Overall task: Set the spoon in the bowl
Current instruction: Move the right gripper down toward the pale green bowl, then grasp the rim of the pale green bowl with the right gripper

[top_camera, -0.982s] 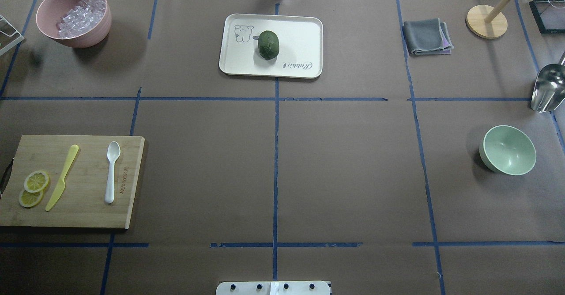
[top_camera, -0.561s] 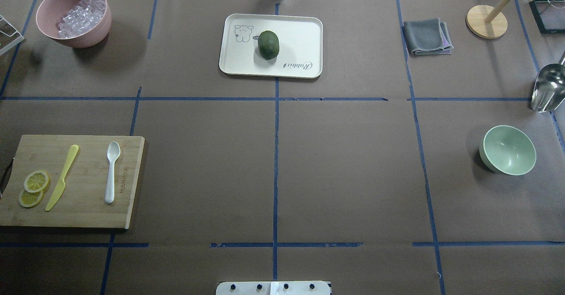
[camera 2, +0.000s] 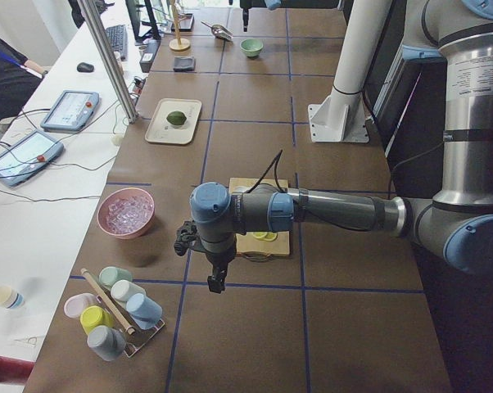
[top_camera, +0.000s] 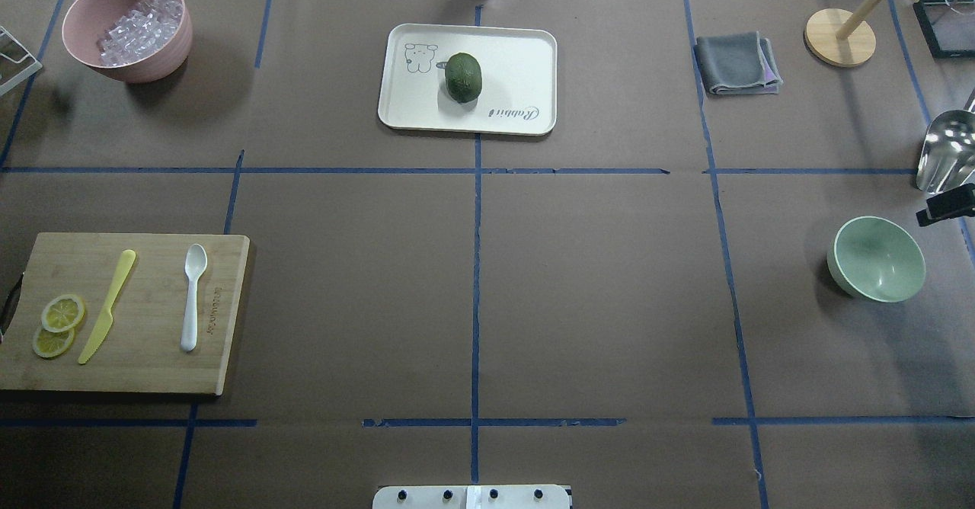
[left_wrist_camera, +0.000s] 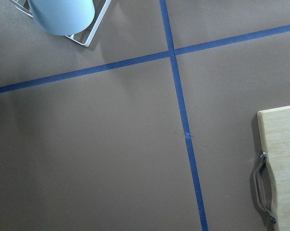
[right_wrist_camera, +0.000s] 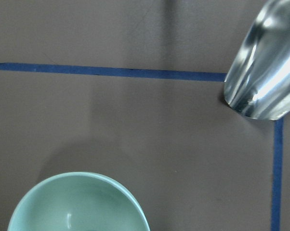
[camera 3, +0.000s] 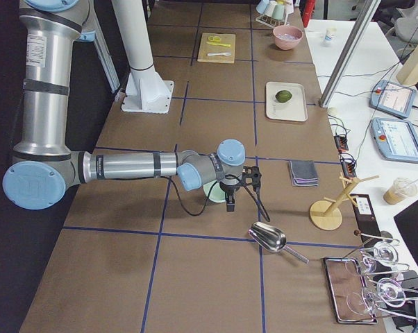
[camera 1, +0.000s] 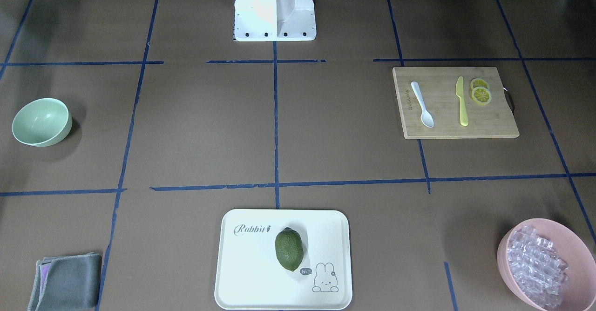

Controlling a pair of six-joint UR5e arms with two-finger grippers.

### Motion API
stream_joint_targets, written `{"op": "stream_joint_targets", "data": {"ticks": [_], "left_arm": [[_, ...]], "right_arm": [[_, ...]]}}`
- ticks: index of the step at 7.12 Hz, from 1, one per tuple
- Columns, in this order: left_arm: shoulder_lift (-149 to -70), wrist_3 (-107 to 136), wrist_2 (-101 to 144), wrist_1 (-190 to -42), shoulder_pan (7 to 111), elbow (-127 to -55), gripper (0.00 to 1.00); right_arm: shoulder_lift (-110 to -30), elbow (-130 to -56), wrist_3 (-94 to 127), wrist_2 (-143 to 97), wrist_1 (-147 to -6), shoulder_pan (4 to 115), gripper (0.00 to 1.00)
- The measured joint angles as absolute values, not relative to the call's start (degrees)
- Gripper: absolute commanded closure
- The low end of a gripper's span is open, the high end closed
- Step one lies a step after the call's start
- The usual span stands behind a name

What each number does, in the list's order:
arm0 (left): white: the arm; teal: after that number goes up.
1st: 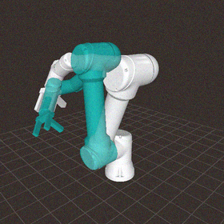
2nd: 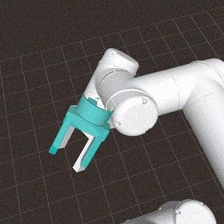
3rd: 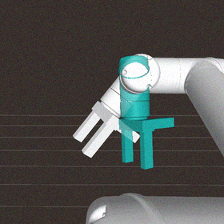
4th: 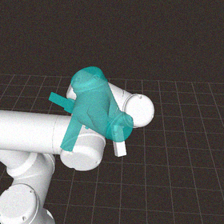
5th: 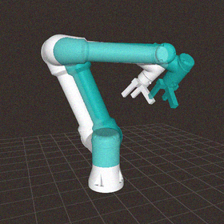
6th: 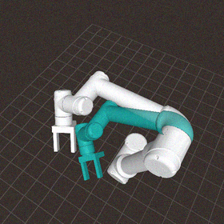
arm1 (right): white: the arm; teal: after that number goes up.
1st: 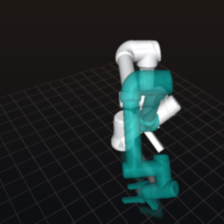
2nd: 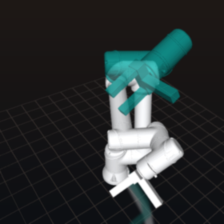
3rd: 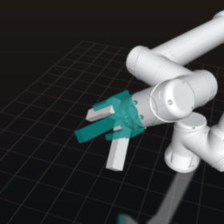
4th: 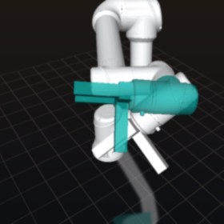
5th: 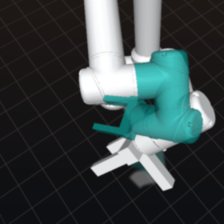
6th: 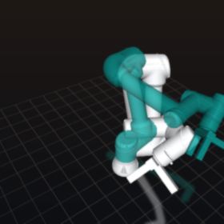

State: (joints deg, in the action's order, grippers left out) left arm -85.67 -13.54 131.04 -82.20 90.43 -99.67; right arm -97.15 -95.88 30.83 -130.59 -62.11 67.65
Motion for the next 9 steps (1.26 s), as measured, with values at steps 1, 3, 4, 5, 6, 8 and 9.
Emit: {"op": "stream_joint_targets", "data": {"ticks": [1, 3, 4, 5, 6, 8, 9], "left_arm": [[-85.67, -13.54, 131.04, -82.19, 90.41, -99.62, 0.00], [-85.62, -13.54, 131.05, -82.18, 90.38, -99.42, 0.00], [-85.61, -13.53, 131.05, -82.16, 90.36, -99.40, 0.00], [-85.61, -13.54, 131.05, -82.14, 90.36, -99.49, 0.00], [-85.57, -13.53, 131.05, -82.14, 90.35, -99.54, 0.00], [-85.47, -13.53, 131.04, -82.12, 90.35, -99.63, 0.00], [-85.42, -13.53, 131.04, -82.13, 90.35, -99.65, 0.00]], "right_arm": [[-97.11, -93.96, 33.41, -129.17, -58.10, 65.18, 0.05], [-97.41, -92.66, 34.48, -128.67, -55.45, 63.68, 0.74], [-97.60, -92.52, 34.41, -129.09, -55.19, 63.47, 0.86], [-97.73, -92.49, 34.12, -129.64, -55.11, 63.24, 0.95], [-97.91, -92.44, 33.80, -129.78, -55.10, 62.94, 1.00], [-98.10, -92.91, 33.52, -129.84, -55.12, 62.65, 1.00], [-98.03, -94.15, 33.76, -130.59, -55.63, 62.65, 1.00]]}}
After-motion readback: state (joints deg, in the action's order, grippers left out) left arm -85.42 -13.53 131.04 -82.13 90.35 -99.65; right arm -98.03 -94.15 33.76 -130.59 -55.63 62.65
